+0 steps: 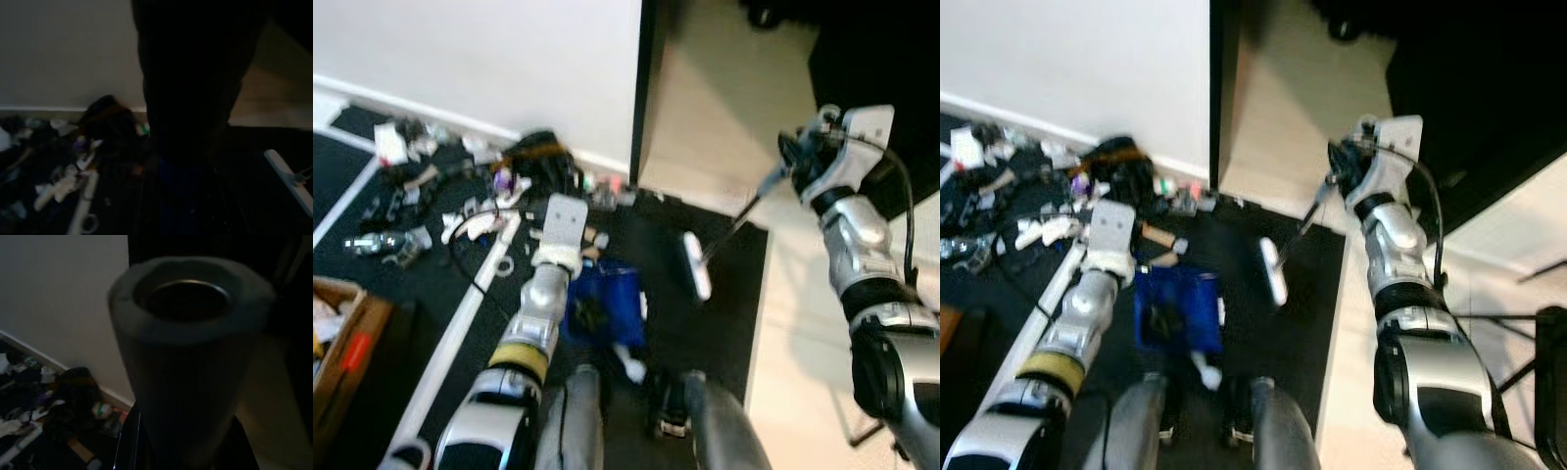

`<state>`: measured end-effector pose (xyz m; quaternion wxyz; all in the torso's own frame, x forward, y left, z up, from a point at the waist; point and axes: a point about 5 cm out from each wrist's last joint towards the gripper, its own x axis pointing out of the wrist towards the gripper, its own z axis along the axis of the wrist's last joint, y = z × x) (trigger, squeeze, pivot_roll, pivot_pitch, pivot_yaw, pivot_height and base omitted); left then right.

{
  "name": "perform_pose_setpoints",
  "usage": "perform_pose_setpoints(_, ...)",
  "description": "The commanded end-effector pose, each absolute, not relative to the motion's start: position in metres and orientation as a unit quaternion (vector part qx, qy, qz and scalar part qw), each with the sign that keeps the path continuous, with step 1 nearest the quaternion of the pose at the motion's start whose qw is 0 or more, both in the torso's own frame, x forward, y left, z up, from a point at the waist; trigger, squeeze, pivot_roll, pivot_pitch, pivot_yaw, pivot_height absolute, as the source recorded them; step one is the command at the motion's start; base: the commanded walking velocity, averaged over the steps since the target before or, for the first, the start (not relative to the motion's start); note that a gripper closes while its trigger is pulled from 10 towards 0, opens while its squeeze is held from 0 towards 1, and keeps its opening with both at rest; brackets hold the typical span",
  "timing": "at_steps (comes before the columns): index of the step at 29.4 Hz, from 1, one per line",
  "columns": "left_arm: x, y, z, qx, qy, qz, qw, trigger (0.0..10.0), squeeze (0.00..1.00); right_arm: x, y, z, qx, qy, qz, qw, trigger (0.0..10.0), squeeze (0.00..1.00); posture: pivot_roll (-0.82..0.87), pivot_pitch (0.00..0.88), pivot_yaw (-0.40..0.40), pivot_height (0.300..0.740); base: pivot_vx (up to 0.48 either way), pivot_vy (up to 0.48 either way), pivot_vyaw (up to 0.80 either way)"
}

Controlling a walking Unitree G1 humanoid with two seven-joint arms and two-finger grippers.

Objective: Sweep floor

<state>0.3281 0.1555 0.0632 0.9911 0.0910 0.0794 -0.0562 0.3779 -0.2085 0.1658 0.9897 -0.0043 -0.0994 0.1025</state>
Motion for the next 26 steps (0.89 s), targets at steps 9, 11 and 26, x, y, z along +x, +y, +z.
perform_pose_setpoints(9,0.330,0.146,0.061,0.081,0.079,-0.070,0.991,10.0,0.00,0.377,-0.195,0.157,-0.006,-0.092,0.124,0.988,10.0,0.00,0.12,0.102,-0.064,0.740,0.000,-0.335,0.00)
perform_pose_setpoints(11,0.330,0.146,0.061,0.081,0.079,-0.068,0.991,10.0,0.00,0.376,-0.194,0.155,-0.006,-0.091,0.126,0.988,10.0,0.00,0.12,0.104,-0.063,0.740,0.240,-0.334,0.00)
perform_pose_setpoints(26,0.343,0.176,0.090,0.048,0.012,-0.001,0.999,10.0,0.00,0.376,-0.186,0.151,0.006,-0.081,0.143,0.986,10.0,0.00,0.12,0.119,-0.076,0.740,0.000,0.000,0.00)
